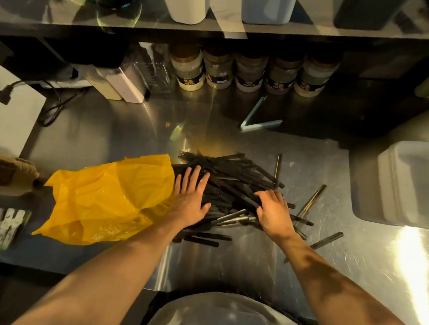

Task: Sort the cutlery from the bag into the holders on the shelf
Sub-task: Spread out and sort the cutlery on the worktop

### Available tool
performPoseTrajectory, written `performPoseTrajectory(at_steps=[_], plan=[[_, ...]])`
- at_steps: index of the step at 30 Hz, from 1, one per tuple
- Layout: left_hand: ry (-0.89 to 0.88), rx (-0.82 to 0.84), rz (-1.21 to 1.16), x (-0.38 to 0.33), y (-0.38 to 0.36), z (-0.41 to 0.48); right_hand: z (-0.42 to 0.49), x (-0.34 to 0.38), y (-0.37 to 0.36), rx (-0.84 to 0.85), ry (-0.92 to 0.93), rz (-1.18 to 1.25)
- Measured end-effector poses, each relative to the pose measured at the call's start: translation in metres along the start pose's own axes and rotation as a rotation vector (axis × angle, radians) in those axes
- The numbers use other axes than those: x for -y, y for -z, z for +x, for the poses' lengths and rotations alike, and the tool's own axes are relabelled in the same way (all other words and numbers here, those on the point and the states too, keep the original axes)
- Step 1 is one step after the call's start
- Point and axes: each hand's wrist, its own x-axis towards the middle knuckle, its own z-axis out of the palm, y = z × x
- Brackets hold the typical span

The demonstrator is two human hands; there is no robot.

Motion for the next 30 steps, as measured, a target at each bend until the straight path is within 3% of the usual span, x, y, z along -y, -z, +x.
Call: performPoseTrajectory(at_steps=[12,17,25,30], plan=[[-0.047,0.056,-0.105,-0.031,-0.004,0.0,0.007,0.013,0.005,-0.058,-0.018,0.096],[-0.01,-0.019,-0.178,-0.039,0.006,-0.004,0.008,0.016,0.015,-0.107,-0.062,0.216],[0.023,-0.186,-0.639,-0.078,0.025,-0.012,0.013,0.048,0.037,-0.199,-0.171,0.666],[0.152,0.085,-1.105,-0.104,0.041,-0.015,0.011,0.072,0.044,-0.235,-0.15,0.894]])
